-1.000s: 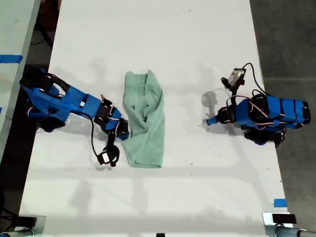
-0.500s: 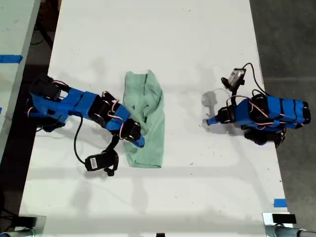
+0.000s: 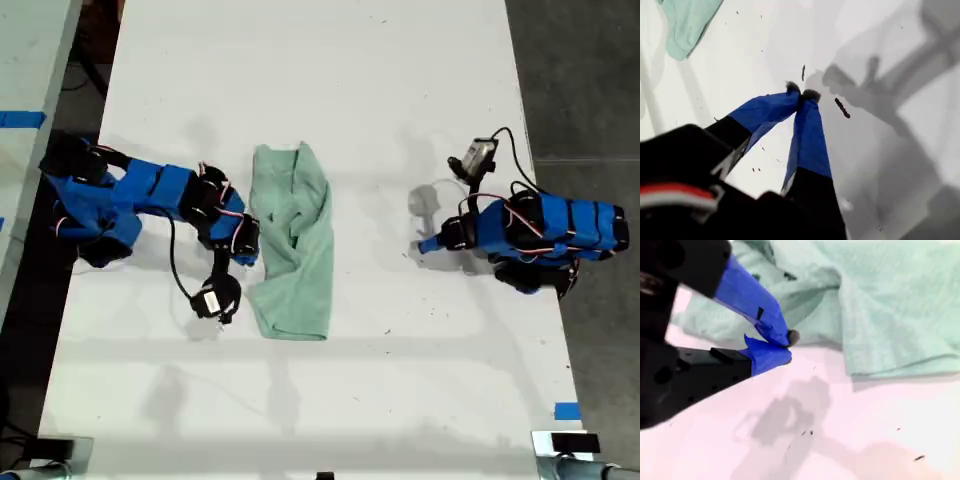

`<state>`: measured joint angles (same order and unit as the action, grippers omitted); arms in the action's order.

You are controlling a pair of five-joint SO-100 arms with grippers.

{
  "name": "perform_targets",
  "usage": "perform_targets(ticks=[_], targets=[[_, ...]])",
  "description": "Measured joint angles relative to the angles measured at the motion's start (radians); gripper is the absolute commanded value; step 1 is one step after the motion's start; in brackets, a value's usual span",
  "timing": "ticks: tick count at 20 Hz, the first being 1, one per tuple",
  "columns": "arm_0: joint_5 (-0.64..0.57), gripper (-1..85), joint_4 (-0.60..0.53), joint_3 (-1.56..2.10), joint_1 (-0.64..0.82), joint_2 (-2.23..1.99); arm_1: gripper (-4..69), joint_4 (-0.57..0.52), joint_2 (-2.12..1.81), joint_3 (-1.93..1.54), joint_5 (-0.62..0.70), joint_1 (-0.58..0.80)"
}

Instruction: Fold t shirt

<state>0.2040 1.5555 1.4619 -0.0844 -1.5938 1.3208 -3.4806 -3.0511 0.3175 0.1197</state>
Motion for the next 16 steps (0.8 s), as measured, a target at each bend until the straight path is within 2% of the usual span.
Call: perform_targets(ticks=[3, 7, 10, 13, 14, 16], targets=[[0.032, -0.3, -0.011, 0.048, 0.003, 0.123, 1.7, 0.0, 0.0, 0.0, 0.0, 0.0], [-0.006, -0.3, -0.005, -0.305, -0.021, 0.522, 1.7, 0.0, 0.0, 0.0, 0.0, 0.0], [-0.04, -0.3, -0.101, -0.42, -0.091, 0.449, 1.7, 0.0, 0.0, 0.0, 0.0, 0.0], [-0.057, -0.3, -0.144, -0.43, -0.153, 0.322, 2.4, 0.0, 0.0, 0.0, -0.011, -0.002], [-0.066, -0.3, -0.167, -0.43, -0.169, 0.318, 2.9, -0.02, 0.002, 0.0, -0.026, -0.041], [-0.109, -0.3, -0.276, -0.43, -0.183, 0.319, 2.9, -0.156, 0.054, -0.002, -0.104, -0.17]])
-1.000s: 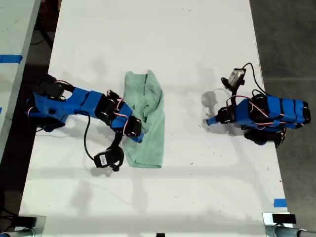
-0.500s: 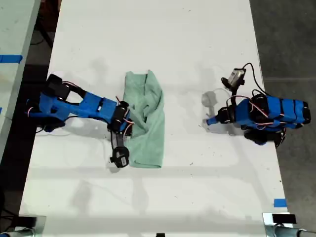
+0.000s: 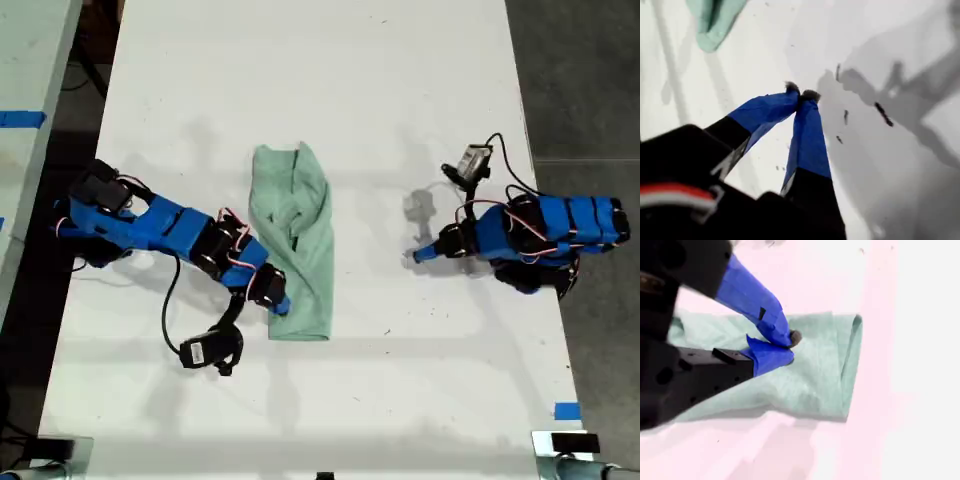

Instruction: Fold t shirt

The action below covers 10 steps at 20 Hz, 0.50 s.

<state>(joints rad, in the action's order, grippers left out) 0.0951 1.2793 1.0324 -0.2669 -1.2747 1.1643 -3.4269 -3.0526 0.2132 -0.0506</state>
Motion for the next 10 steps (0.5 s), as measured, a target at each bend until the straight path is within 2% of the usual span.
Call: perform_targets(ticks=[1, 2, 3, 4, 5, 6, 7, 8, 10], targets=[[-0.015, 0.1, -0.058, 0.0, -0.006, 0.003, 4.2, -0.098, 0.117, 0.011, -0.06, -0.072], [-0.017, 0.4, -0.08, -0.005, -0.012, 0.021, 10.0, -0.176, 0.319, 0.097, -0.109, -0.132], [-0.009, 1.2, -0.08, -0.005, -0.014, 0.035, 16.0, -0.195, 0.522, 0.245, -0.135, -0.192], [0.012, 8.0, -0.06, -0.005, -0.017, 0.037, 20.6, -0.141, 0.744, 0.453, -0.137, -0.239], [0.038, 20.5, -0.026, -0.006, -0.023, 0.035, 22.4, 0.003, 0.988, 0.672, -0.133, -0.276], [0.072, 26.1, 0.014, -0.006, -0.029, 0.035, 32.2, 0.195, 1.246, 0.893, -0.121, -0.29], [0.117, 28.9, 0.071, -0.005, -0.041, 0.035, 35.2, 0.36, 1.503, 1.106, -0.118, -0.288], [0.152, 30.3, 0.117, -0.005, -0.058, 0.035, 36.5, 0.46, 1.764, 1.322, -0.11, -0.296], [0.195, 29.1, 0.152, -0.005, -0.089, 0.067, 36.6, 0.434, 2.177, 1.749, -0.084, -0.313]])
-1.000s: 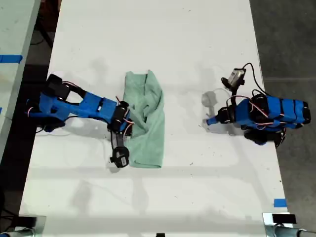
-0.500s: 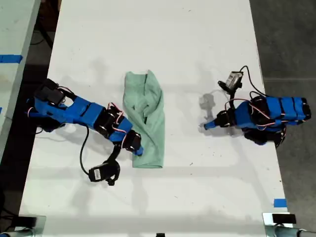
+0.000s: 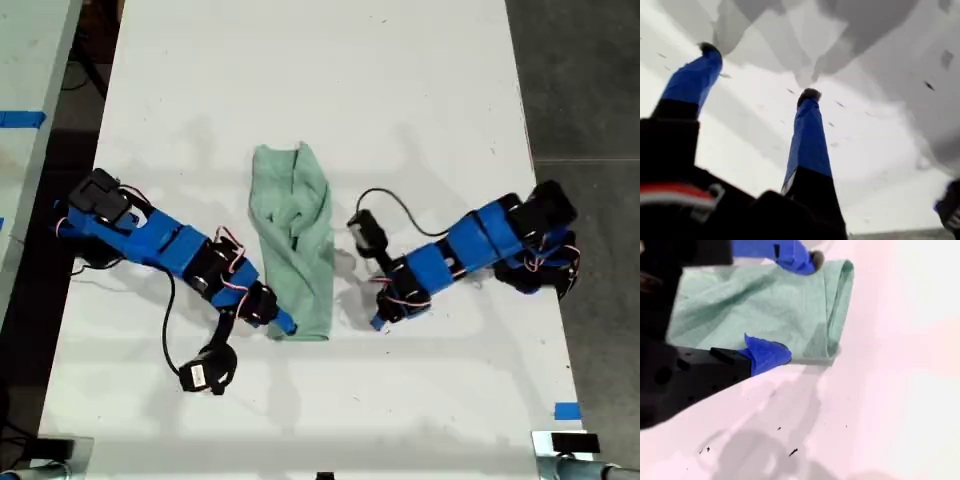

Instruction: Fold t shirt

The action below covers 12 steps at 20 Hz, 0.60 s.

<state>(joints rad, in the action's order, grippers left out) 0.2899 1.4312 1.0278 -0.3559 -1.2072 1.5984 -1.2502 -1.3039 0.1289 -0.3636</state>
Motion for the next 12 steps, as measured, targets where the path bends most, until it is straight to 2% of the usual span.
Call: perform_targets(ticks=[3, 6, 9, 12], targets=[[0.034, 26.6, 0.012, 0.0, 0.006, 0.12, 36.2, -0.098, 0.158, 0.41, 0.069, -0.003], [0.054, 25.8, -0.017, 0.0, 0.02, 0.153, 36.7, -0.187, 0.172, 0.454, 0.098, -0.002], [0.072, 24.5, -0.015, 0.0, 0.035, 0.155, 36.8, -0.227, 0.178, 0.471, 0.126, 0.031], [0.074, 17.0, -0.026, 0.0, 0.054, 0.181, 37.1, -0.238, 0.264, 0.472, 0.141, 0.078]])
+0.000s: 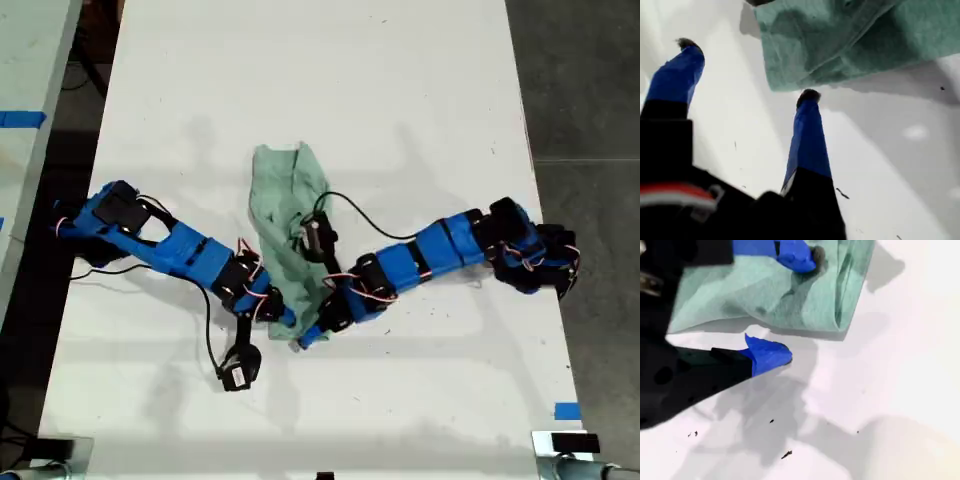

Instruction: Fold t shirt

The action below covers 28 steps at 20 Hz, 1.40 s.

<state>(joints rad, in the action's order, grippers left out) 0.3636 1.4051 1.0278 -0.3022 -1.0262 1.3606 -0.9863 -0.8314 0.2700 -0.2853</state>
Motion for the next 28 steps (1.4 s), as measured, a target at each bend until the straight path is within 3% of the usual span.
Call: perform_targets(ticks=[2, 4, 9, 15, 16, 18, 21, 22, 23, 24, 25, 28], targets=[[0.0, 8.5, -0.029, 0.0, 0.002, 0.011, 33.1, -0.002, 0.064, 0.003, 0.012, 0.032], [0.0, -0.2, -0.055, 0.0, 0.002, 0.014, -0.5, -0.018, 0.107, 0.052, 0.021, 0.052], [-0.069, -0.3, -0.187, 0.0, -0.012, 0.012, -0.3, -0.046, 0.141, 0.097, -0.005, 0.028], [-0.241, -0.3, -0.354, 0.002, -0.133, -0.186, -0.3, -0.172, -0.048, 0.091, 0.02, -0.178], [-0.259, -0.3, -0.354, 0.002, -0.147, -0.244, -0.3, -0.189, -0.107, 0.091, 0.064, -0.178], [-0.259, -0.3, -0.247, 0.051, -0.132, -0.383, -0.3, -0.192, -0.21, 0.084, 0.143, -0.137], [-0.23, -0.2, -0.086, 0.296, 0.018, -0.632, -0.3, -0.149, -0.288, 0.041, 0.259, 0.025], [-0.247, 6.3, -0.077, 0.413, 0.091, -0.727, 0.5, -0.12, -0.296, 0.021, 0.285, 0.089], [-0.272, 25.3, -0.078, 0.532, 0.175, -0.825, 14.1, -0.087, -0.296, -0.003, 0.308, 0.155], [-0.311, 33.3, -0.092, 0.649, 0.262, -0.905, 33.1, -0.057, -0.296, -0.038, 0.324, 0.224], [-0.37, 39.0, -0.098, 0.764, 0.351, -0.965, 42.0, -0.005, -0.295, -0.061, 0.336, 0.288], [-0.534, 32.4, -0.049, 0.887, 0.558, -1.015, 45.6, 0.206, -0.293, -0.114, 0.39, 0.465]])
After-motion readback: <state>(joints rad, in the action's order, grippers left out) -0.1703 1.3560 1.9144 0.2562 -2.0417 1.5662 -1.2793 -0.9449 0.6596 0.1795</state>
